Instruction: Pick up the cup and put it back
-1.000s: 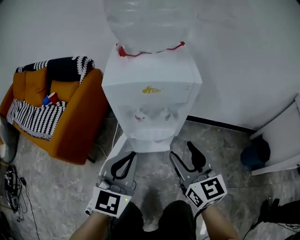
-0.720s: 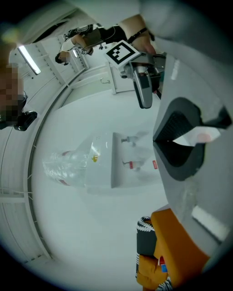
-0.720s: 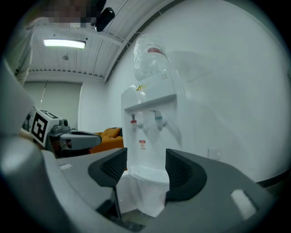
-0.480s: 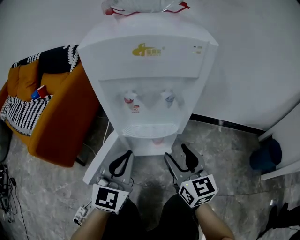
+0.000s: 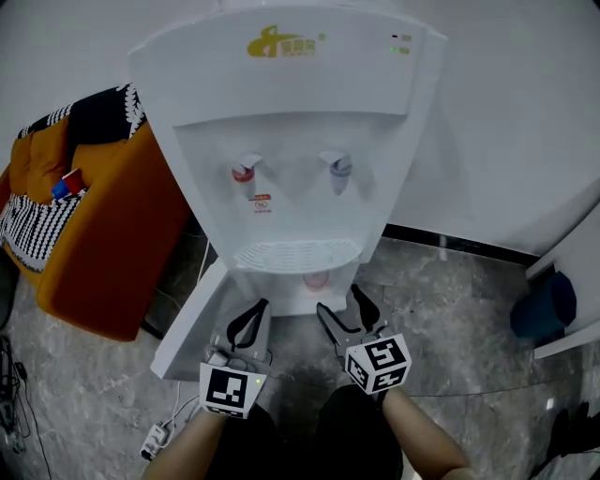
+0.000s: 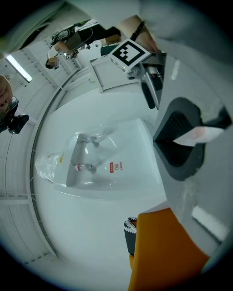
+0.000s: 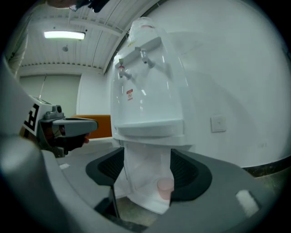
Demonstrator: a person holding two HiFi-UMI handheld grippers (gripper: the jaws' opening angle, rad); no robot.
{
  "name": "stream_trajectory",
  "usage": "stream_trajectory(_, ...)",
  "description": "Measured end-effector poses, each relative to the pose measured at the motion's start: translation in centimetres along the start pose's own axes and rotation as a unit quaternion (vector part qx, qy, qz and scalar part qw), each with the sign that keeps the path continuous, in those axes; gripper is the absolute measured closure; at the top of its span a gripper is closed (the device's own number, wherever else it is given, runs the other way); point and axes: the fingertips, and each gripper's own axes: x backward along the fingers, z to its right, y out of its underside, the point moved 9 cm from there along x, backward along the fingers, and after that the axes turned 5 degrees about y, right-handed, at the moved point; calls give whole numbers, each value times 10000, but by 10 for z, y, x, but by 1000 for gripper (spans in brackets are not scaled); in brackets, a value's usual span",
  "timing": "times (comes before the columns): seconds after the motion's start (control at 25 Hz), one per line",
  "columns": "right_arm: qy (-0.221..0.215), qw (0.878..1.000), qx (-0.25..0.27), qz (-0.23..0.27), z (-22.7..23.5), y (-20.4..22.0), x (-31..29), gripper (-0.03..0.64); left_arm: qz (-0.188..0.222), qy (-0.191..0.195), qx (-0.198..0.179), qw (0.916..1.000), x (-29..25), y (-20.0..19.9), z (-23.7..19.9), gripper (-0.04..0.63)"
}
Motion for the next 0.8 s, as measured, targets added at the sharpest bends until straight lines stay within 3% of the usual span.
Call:
stream_trajectory(0.16, -196, 9995, 188, -174, 6, 23, -25, 304, -2, 77, 270, 9996, -11, 20, -8, 592)
stream_trajectory(0.28, -284, 9988, 315, -248, 8, 39, -44, 302, 22, 161, 5, 9999, -18, 38, -17, 593)
stream_trajectory(0.36, -290, 9987, 324, -280, 11, 49, -57, 294, 42, 203, 35, 9998, -23, 50, -19, 592)
stream_trajectory(0.8, 187, 9968, 4, -780, 34, 113, -123, 242, -111, 309, 429, 9985, -54, 95, -28, 592)
